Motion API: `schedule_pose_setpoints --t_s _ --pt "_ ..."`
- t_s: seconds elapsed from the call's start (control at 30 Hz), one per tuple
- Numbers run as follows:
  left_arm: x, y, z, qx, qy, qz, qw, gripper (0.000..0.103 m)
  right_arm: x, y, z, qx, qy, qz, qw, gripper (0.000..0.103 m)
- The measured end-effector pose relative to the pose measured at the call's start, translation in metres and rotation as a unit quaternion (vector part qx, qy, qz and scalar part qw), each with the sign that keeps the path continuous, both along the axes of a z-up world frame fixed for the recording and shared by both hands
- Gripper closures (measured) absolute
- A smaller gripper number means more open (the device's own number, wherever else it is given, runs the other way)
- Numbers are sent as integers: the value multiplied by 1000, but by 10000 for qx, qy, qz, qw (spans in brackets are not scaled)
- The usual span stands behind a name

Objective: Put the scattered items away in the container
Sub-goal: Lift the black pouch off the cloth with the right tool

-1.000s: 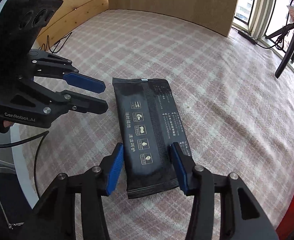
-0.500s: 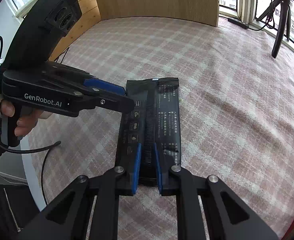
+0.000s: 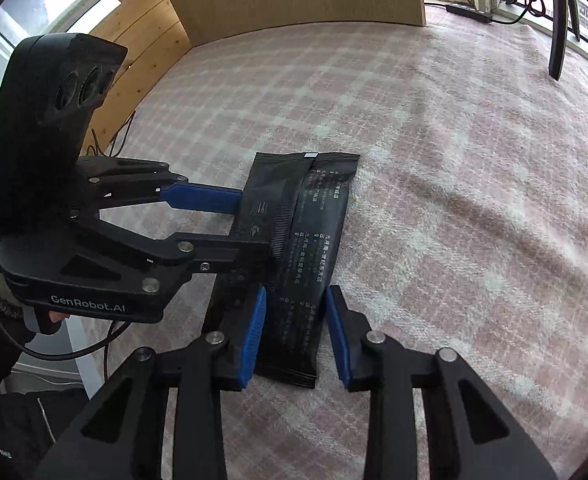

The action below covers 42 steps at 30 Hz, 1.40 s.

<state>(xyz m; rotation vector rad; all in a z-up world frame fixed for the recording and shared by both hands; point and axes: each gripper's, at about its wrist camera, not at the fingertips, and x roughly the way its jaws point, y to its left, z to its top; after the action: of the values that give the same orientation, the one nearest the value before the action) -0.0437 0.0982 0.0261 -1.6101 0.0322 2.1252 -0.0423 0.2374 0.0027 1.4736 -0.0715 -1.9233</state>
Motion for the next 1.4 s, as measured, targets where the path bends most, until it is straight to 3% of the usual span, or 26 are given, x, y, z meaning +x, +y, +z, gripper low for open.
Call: schedule_pose_setpoints --t_s 0.27,0.37,0.47,0.53,0.57,0.6,0.7,0.83,0.87,0.97,1.17,1.4 --pt "20 -19 2 206 -150 -149 9996 56 10 9 2 -507 -380 -169 9978 102" --pt "37 -14 3 31 -100 -359 9993 56 12 3 9 -631 -376 -154 9972 102" --pt "47 -8 3 -104 3 -454 9989 55 12 -9 15 -294 -177 -134 9993 101" --pt "49 -6 2 -73 59 -468 9989 55 9 -11 16 67 7 -337 9994 94" --pt "48 -6 2 -38 70 -469 9989 55 4 -10 13 101 -73 -487 9987 72" --pt "48 -6 2 -3 82 -469 9989 55 0 -7 10 34 -201 -609 9979 61" --pt "44 -8 0 243 31 -447 9987 55 -9 -6 4 -375 -439 -746 9955 56" --pt "39 -10 0 526 -62 -330 9981 53 -15 -4 -3 -784 -799 -991 9888 64" --pt "39 -11 -1 559 -52 -318 9979 53 -16 1 -4 -873 -881 -1088 9863 75" --pt "39 -14 -1 625 -33 -294 9976 54 -19 18 -4 -1346 -1131 -1330 9754 94" --pt "34 -9 1 560 -134 -150 9982 49 -13 13 10 -1188 -922 -1333 9796 95" --pt "42 3 15 -48 127 43 9999 38 -13 -4 24 -1252 -860 -1311 9797 95"
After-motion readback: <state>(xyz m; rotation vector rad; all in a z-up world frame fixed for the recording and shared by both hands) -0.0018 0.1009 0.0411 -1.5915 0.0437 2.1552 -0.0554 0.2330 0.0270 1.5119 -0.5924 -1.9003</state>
